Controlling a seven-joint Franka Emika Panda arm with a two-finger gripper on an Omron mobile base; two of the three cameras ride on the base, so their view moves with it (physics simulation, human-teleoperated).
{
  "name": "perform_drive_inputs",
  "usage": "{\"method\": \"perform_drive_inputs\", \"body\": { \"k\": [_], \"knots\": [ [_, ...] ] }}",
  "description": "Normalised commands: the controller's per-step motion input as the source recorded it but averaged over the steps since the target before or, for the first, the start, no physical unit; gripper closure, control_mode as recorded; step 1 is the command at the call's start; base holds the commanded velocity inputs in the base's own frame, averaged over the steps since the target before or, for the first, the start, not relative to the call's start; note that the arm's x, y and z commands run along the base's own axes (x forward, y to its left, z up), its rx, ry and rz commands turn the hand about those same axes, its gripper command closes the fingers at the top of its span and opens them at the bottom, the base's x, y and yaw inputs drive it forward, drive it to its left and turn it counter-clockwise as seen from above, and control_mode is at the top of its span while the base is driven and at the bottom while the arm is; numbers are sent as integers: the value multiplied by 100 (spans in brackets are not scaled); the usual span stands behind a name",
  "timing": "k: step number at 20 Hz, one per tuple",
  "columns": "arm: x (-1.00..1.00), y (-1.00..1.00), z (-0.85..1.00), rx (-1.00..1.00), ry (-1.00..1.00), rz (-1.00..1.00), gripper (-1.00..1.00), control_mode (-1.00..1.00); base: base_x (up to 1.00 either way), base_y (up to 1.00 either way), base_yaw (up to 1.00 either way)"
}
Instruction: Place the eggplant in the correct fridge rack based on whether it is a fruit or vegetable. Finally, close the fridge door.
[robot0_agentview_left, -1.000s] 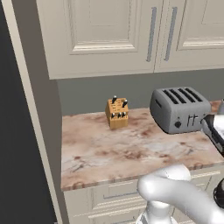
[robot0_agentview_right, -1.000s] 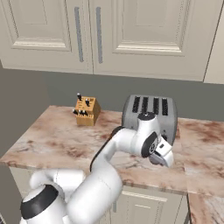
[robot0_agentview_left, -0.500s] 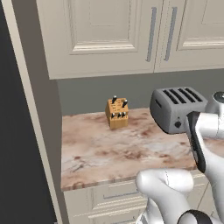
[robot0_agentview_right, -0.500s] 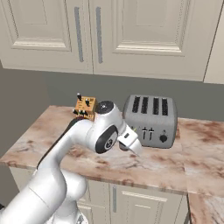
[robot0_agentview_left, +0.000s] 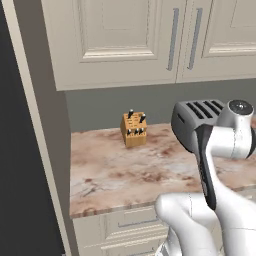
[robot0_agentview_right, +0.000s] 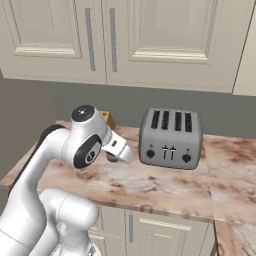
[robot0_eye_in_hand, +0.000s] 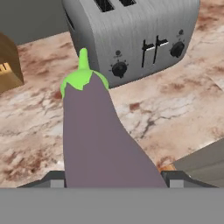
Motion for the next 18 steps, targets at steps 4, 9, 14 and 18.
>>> {"method": "perform_drive_inputs", "body": {
  "k": [4, 9, 14, 18],
  "knots": [
    [-1, 0, 0, 0, 0, 0, 100, -100, 0, 0, 0],
    [-9, 2, 0, 0, 0, 3, 100, 100, -6, 0, 0],
    [0, 0, 0, 0, 0, 0, 100, 100, -63, 0, 7],
    [0, 0, 0, 0, 0, 0, 100, 100, -67, 0, 21]
  ]
}}
